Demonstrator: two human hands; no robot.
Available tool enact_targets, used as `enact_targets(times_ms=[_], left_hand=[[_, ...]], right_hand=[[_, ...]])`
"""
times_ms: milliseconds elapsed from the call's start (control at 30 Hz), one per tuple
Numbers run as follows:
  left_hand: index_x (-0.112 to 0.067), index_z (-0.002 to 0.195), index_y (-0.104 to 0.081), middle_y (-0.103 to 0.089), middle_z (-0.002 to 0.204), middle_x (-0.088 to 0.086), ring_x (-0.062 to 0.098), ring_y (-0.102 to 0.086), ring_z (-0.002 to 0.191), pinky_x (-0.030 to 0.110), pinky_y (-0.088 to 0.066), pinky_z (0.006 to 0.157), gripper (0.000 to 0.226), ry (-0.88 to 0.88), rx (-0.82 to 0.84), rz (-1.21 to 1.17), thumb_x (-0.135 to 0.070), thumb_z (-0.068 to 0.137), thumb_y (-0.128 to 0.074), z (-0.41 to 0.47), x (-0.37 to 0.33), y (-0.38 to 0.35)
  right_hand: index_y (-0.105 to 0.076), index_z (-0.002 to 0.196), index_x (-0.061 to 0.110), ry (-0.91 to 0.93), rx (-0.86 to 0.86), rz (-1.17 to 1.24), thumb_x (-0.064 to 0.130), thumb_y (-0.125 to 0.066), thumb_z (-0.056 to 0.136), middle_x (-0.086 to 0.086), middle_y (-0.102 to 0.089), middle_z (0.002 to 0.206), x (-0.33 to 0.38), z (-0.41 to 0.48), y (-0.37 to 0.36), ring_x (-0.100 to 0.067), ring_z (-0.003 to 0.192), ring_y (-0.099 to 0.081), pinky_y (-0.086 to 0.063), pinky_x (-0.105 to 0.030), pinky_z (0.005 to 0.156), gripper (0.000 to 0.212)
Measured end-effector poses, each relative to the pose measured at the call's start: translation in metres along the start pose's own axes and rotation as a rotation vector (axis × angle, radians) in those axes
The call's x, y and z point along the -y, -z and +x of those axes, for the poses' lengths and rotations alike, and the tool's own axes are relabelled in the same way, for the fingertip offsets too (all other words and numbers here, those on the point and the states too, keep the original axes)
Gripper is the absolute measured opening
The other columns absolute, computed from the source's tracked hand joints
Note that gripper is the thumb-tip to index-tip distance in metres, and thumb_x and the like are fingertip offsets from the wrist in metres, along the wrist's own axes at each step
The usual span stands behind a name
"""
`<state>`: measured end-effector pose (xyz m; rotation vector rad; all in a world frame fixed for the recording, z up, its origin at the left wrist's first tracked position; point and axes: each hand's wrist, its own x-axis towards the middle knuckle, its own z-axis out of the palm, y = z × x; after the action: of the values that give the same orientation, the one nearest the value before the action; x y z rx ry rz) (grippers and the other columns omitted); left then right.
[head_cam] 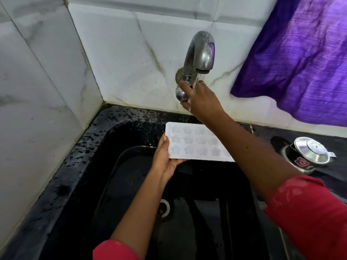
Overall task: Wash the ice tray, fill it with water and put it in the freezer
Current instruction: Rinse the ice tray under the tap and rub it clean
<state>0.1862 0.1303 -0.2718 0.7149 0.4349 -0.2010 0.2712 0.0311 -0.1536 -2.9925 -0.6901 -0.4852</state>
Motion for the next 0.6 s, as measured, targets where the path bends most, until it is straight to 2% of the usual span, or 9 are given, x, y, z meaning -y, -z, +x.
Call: enact_targets(times_ms=[333,433,600], left_hand=[[-0.02,0.136,-0.045,-0.059,0.128,0.013,0.033,-0.06,0.109,0.055,-0.052,0.069,0.037,0.026,0.003,-0.057,-0.03,0.102,-0.034,0.002,0.002,-0.01],[-0.021,0.132,-0.048,-0.063,0.12,0.011,0.031,-0.063,0.103,0.054,-0.053,0.07,0.035,0.025,0.011,-0.074,-0.031,0.102,-0.035,0.001,0.0,-0.008],[-0.023,0.118,-0.055,-0.069,0.105,0.006,0.025,-0.068,0.09,0.05,-0.057,0.063,0.027,-0.001,0.018,-0.085,-0.03,0.102,-0.036,0.001,-0.003,-0.002]], right_hand=[[-0.04,0.131,0.013,0.006,0.05,0.068,0.008,-0.049,0.09,-0.017,-0.047,0.128,0.002,0.0,0.009,-0.03,0.109,-0.049,-0.044,-0.034,0.082,0.042],[-0.04,0.131,0.012,-0.026,0.082,0.078,0.007,-0.047,0.091,-0.016,-0.046,0.13,0.002,0.001,0.012,-0.029,0.112,-0.048,-0.045,-0.035,0.085,0.041],[-0.049,0.121,0.01,-0.034,0.105,0.127,0.002,-0.044,0.09,-0.018,-0.048,0.125,0.007,0.002,0.018,-0.028,0.107,-0.048,-0.045,-0.036,0.082,0.033]])
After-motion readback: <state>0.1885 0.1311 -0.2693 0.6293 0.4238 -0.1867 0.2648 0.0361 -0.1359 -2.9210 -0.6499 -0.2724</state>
